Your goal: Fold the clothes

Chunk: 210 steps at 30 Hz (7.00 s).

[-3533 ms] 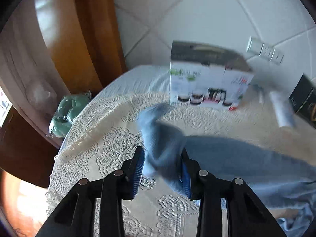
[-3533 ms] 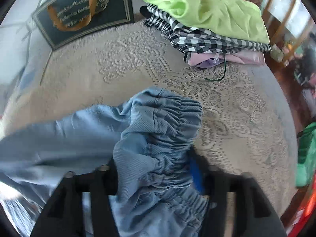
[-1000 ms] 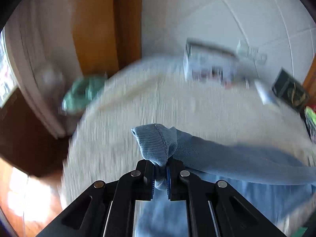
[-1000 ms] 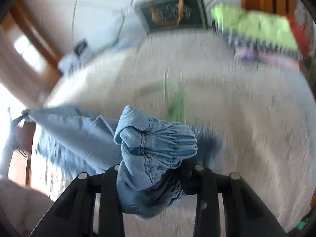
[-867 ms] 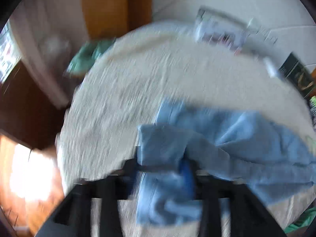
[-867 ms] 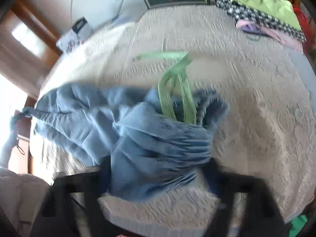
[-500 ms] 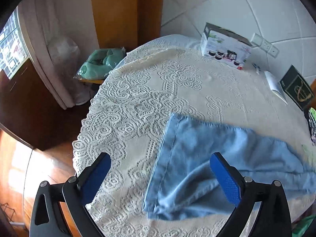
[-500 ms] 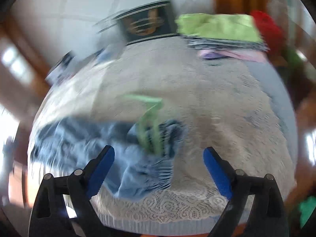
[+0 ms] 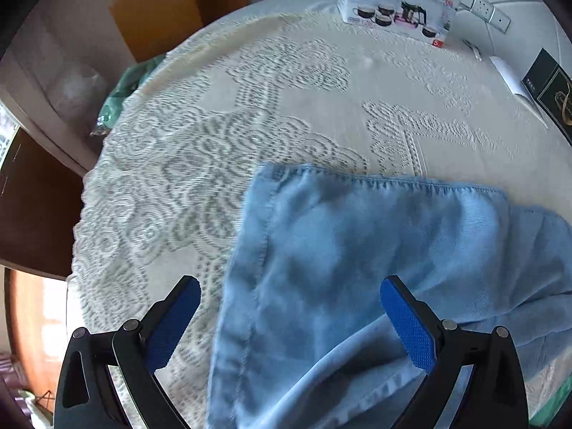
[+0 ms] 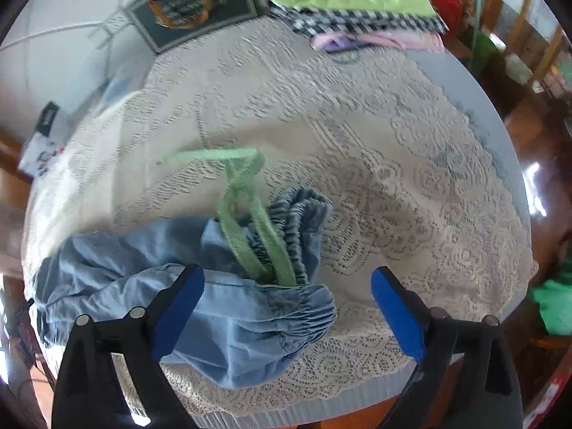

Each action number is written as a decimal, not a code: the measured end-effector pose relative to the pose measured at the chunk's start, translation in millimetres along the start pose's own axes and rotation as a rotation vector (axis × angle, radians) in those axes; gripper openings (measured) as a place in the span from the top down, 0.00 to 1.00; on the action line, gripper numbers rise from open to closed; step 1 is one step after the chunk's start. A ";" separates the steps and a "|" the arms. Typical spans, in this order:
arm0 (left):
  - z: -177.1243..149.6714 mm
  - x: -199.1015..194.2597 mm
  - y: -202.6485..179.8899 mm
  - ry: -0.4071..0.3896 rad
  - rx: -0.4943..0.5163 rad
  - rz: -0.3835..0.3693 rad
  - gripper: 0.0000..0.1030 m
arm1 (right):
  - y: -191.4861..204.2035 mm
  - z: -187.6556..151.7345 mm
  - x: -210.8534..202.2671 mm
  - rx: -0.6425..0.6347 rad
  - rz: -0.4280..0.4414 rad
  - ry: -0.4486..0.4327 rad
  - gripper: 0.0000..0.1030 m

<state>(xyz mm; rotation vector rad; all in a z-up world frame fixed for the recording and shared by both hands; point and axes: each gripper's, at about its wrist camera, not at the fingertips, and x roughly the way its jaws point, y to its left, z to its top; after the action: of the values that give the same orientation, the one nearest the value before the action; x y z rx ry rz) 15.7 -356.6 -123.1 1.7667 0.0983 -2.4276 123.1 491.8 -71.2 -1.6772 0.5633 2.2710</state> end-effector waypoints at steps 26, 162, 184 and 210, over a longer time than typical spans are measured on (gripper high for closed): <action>-9.0 20.7 0.0 0.048 -0.022 -0.040 0.01 | 59.5 1.7 -116.3 -0.203 0.166 -0.384 0.57; 78.5 37.4 19.2 0.001 1.637 -0.774 0.91 | 756.4 -402.8 70.7 0.987 -0.327 -0.306 0.92; 113.8 11.8 45.9 -0.051 1.650 -0.863 0.48 | 703.2 -424.5 0.6 1.103 -0.282 -0.472 0.79; 97.7 42.3 53.1 -0.025 1.679 -0.810 0.21 | 721.1 -450.4 34.7 1.209 -0.243 -0.444 0.65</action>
<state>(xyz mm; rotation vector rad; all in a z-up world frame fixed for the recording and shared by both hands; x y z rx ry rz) -81.1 -425.2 -131.6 2.3316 -2.2101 -3.2848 187.3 -355.8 -110.6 -0.5773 1.1828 1.4532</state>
